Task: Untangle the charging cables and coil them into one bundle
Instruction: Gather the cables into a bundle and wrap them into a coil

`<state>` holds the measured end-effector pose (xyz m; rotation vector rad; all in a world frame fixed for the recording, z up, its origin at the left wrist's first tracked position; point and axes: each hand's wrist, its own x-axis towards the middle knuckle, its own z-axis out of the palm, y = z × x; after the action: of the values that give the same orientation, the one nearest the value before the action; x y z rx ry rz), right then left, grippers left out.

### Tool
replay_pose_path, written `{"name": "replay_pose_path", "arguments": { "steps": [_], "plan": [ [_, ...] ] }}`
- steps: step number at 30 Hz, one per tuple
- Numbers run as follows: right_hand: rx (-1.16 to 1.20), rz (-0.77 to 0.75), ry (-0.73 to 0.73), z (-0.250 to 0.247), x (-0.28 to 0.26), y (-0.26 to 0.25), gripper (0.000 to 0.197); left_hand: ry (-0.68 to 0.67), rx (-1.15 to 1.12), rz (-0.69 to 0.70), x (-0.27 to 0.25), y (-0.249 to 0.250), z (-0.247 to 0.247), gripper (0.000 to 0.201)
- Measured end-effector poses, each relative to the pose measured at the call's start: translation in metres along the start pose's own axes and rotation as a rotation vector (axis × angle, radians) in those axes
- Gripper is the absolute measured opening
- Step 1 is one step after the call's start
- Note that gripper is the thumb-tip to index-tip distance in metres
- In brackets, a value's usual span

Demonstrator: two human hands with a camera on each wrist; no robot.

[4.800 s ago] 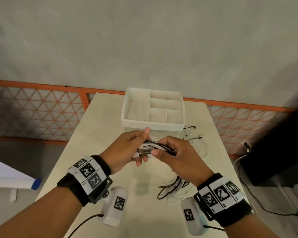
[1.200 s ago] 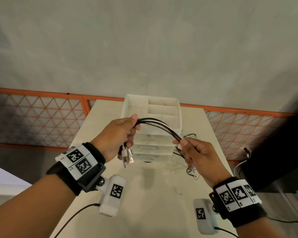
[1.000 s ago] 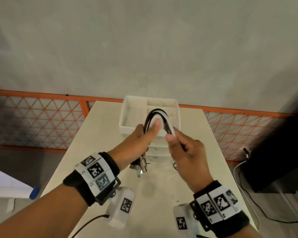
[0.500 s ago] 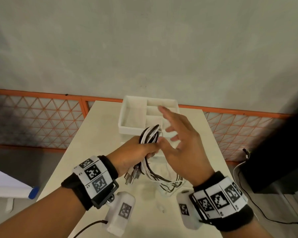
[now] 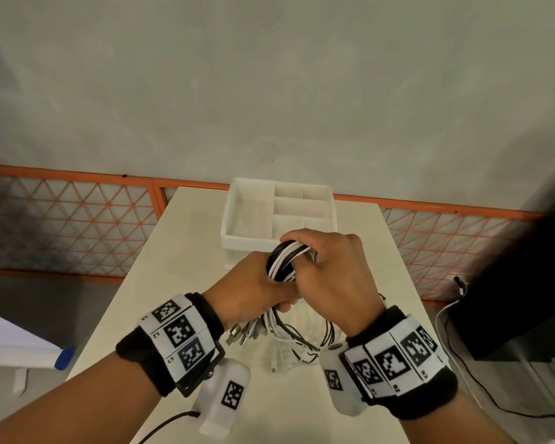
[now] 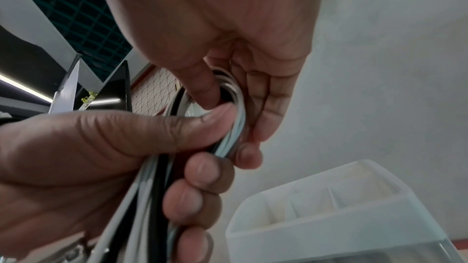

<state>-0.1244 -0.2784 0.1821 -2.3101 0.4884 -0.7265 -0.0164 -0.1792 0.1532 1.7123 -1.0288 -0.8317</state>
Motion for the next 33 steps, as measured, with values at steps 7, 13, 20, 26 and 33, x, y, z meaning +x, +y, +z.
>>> {"name": "replay_pose_path", "arguments": {
  "steps": [7, 13, 20, 26, 33],
  "plan": [
    [0.442, 0.196, -0.247, 0.003, -0.004, 0.017, 0.073, 0.094, -0.214, -0.014, 0.004, 0.005, -0.012, 0.040],
    [0.161, 0.232, -0.494, 0.029, -0.025, 0.043, 0.046, 0.243, -0.339, 0.003, 0.009, 0.008, -0.025, 0.038],
    [0.175, 0.292, -0.571, 0.025, -0.028, 0.047, 0.023, 0.257, -0.474, 0.027, 0.005, 0.003, -0.031, 0.024],
    [0.302, 0.323, -0.572, 0.032, -0.030, 0.048, 0.017, 0.146, -0.468, 0.003, 0.002, 0.009, -0.033, 0.032],
    [-0.283, 0.391, -0.337, 0.011, -0.009, 0.080, 0.028, -0.047, -0.103, -0.136, -0.007, 0.003, -0.025, 0.020]
  ]
}}
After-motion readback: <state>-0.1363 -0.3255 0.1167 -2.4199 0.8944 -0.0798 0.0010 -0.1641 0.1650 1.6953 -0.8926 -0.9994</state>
